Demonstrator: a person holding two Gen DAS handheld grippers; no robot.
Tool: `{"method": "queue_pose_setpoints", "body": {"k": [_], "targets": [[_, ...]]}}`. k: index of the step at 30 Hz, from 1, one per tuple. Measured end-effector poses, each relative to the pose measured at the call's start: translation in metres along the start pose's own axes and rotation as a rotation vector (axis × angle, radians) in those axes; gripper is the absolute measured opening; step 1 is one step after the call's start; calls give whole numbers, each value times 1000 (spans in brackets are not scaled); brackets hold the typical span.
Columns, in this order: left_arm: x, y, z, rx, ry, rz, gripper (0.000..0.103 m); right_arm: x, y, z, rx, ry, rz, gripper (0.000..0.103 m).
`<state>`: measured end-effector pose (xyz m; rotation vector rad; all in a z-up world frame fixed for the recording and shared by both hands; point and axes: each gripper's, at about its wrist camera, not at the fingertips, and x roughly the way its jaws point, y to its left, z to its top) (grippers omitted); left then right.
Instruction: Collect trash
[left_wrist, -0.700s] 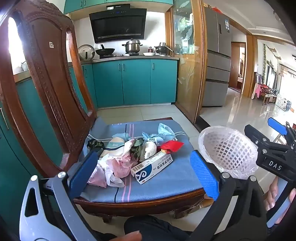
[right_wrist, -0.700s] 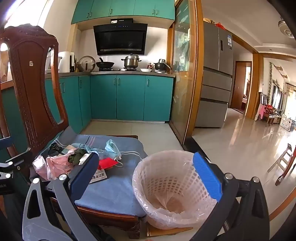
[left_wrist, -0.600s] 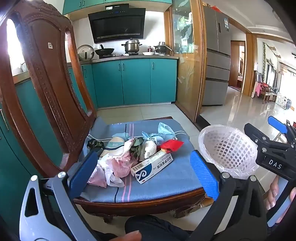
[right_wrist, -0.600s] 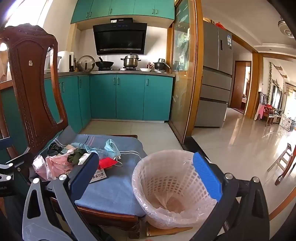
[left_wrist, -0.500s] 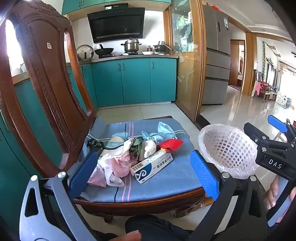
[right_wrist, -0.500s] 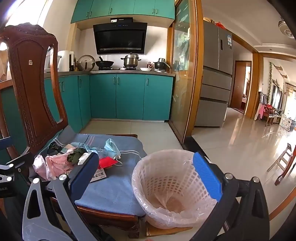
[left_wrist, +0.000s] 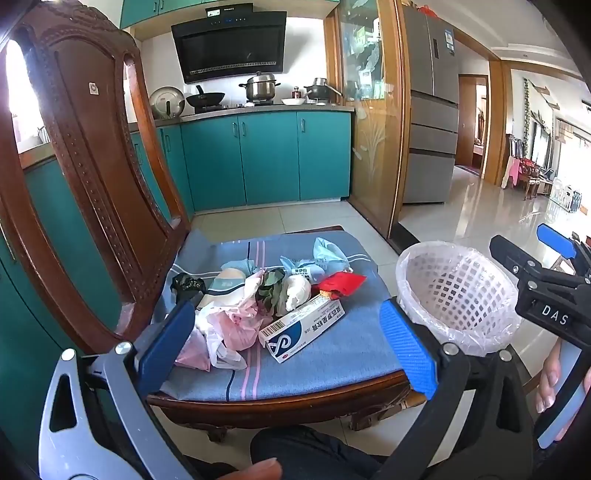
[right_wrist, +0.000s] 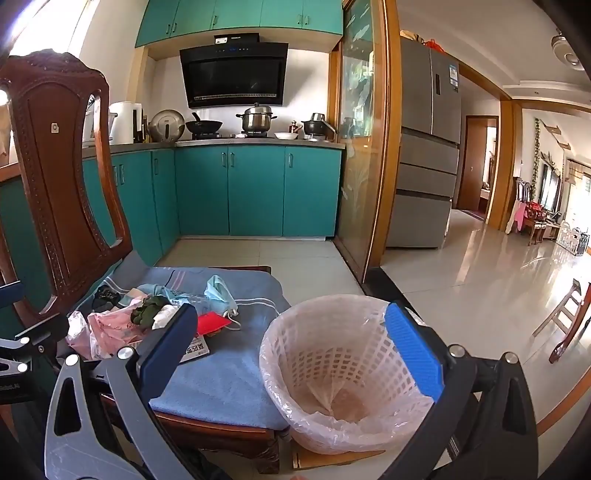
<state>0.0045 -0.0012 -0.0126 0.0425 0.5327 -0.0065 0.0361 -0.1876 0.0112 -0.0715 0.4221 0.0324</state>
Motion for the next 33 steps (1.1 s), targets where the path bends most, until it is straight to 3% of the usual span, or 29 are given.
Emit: {"method": "queue_pose_setpoints", "body": {"k": [33], "targets": [[8, 0, 0, -10, 29, 16, 100, -7, -2, 6, 38, -63, 50, 100]]}}
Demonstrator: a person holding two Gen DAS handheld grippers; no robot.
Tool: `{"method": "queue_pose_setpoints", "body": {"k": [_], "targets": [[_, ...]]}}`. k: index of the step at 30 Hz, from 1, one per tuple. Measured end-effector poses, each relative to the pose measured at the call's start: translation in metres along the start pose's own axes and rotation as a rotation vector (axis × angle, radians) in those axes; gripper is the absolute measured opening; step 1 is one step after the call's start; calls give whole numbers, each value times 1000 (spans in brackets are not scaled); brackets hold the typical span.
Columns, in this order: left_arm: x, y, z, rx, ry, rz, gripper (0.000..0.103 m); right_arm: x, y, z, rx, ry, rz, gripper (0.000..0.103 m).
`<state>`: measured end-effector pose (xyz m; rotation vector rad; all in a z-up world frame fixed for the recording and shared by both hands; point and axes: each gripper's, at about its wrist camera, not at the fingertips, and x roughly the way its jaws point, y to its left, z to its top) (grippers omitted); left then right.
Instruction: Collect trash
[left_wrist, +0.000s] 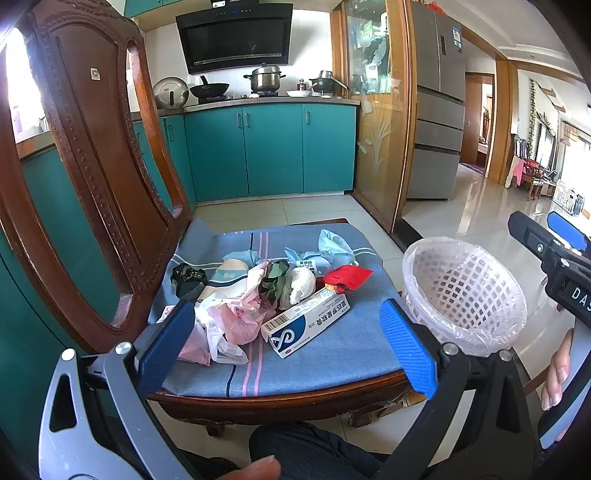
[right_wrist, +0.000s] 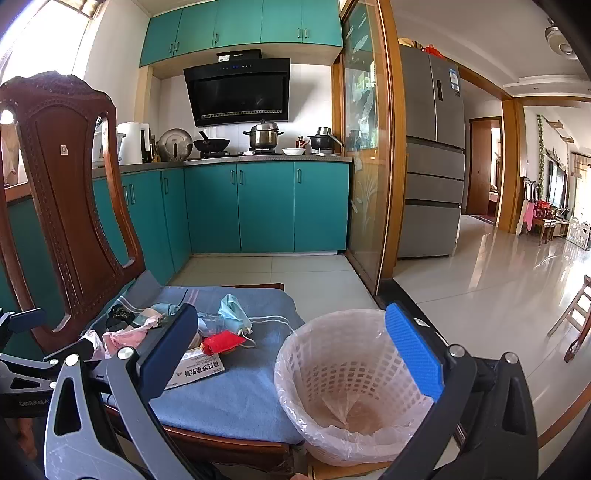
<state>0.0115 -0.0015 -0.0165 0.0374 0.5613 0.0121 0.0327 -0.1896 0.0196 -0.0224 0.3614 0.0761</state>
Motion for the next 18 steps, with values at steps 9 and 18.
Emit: {"method": "queue_pose_setpoints", "body": {"k": [9, 18], "targets": [[1, -4, 0, 4, 7, -3, 100, 3, -2, -1, 14, 8, 8, 100], [4, -4, 1, 5, 13, -5, 100, 3, -2, -1, 16, 9, 11, 100]]}}
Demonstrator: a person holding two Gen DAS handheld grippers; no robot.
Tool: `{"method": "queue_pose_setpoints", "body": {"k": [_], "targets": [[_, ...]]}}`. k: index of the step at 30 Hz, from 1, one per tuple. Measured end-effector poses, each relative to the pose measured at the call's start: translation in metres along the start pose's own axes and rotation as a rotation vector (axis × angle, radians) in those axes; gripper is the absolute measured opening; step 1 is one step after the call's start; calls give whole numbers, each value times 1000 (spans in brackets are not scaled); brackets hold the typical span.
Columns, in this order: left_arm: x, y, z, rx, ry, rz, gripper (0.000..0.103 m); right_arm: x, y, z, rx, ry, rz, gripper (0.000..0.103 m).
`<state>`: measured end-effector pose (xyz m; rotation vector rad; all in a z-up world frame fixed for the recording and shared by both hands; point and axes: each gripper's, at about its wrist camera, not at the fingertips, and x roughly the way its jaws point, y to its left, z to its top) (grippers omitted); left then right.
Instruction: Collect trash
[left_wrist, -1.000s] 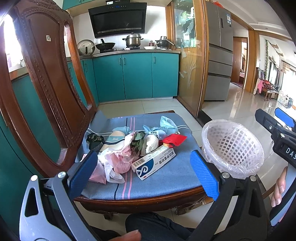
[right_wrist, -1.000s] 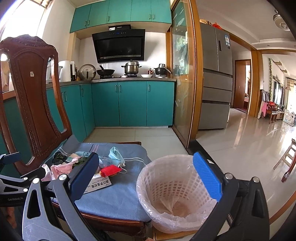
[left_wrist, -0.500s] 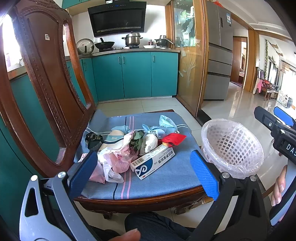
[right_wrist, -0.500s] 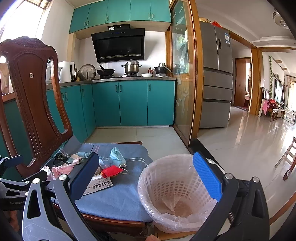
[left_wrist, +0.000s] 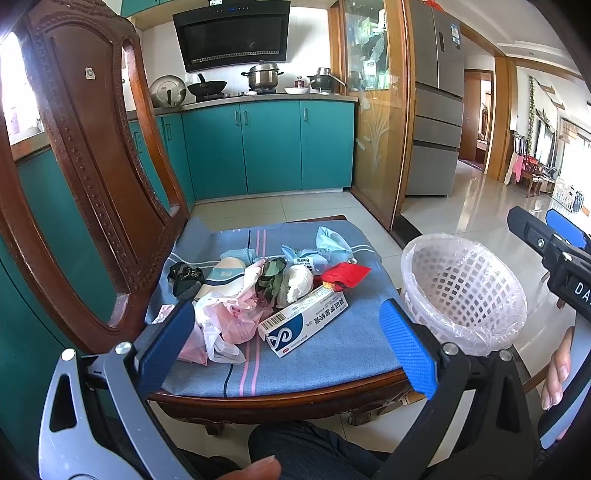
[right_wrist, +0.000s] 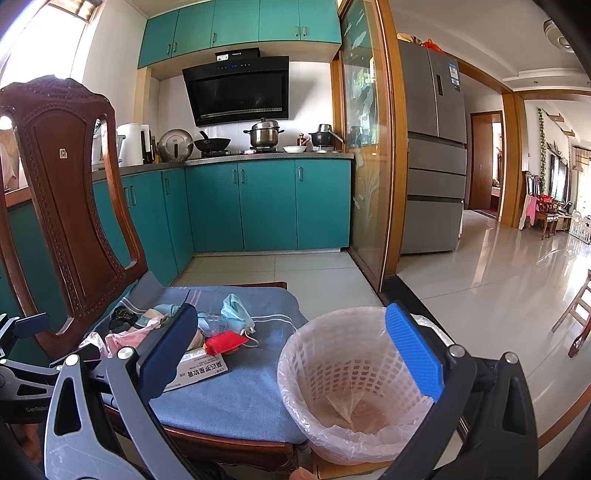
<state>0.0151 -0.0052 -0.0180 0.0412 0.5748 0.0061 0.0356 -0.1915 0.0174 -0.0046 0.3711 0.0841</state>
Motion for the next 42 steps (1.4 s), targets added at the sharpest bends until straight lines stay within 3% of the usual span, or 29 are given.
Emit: {"method": "queue_pose_setpoints", "body": {"k": [42], "targets": [[9, 1, -3, -4, 32, 1, 100, 3, -2, -5, 19, 18, 7, 100]]}}
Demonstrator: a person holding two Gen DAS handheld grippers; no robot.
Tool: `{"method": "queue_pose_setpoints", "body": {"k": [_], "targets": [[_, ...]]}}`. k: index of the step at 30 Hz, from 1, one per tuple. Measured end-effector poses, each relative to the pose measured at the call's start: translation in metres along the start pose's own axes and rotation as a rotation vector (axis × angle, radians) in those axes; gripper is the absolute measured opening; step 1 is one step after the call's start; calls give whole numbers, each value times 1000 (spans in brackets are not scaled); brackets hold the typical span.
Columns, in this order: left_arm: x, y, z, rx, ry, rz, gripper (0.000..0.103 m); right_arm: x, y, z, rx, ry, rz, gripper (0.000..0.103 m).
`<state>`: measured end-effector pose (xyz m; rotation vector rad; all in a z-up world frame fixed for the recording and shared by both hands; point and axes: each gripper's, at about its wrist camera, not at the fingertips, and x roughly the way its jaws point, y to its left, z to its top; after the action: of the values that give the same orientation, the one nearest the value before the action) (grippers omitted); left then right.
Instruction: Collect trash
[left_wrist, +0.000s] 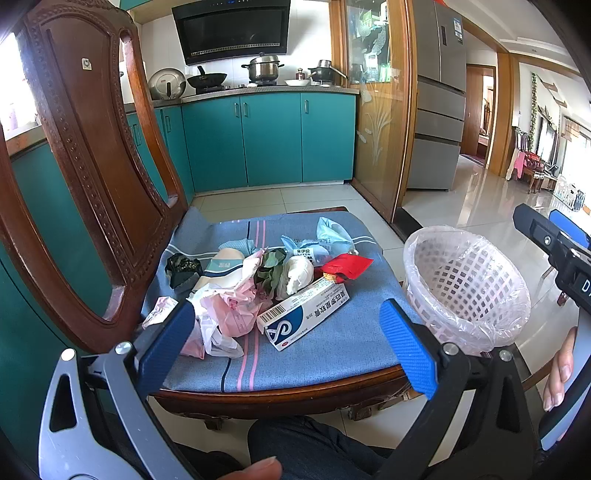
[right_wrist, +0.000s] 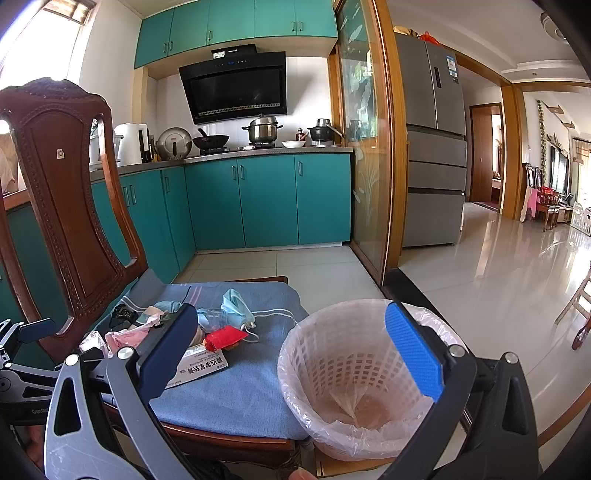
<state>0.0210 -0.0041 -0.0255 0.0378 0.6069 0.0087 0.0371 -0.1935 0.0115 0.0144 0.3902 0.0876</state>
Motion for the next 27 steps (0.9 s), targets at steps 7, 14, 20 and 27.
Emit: {"method": "queue_pose_setpoints", "body": {"k": [7, 14, 20, 27], "targets": [[0, 0, 0, 0, 0, 0, 100, 0, 0, 0, 2, 2, 0, 100], [0, 0, 0, 0, 0, 1, 100, 0, 0, -1, 1, 1, 0, 100], [0, -1, 0, -1, -1, 0, 100, 0, -1, 0, 2, 1, 1, 100], [-2, -2, 0, -6, -16, -3, 100, -3, -1, -1, 1, -16, 3, 100]]}}
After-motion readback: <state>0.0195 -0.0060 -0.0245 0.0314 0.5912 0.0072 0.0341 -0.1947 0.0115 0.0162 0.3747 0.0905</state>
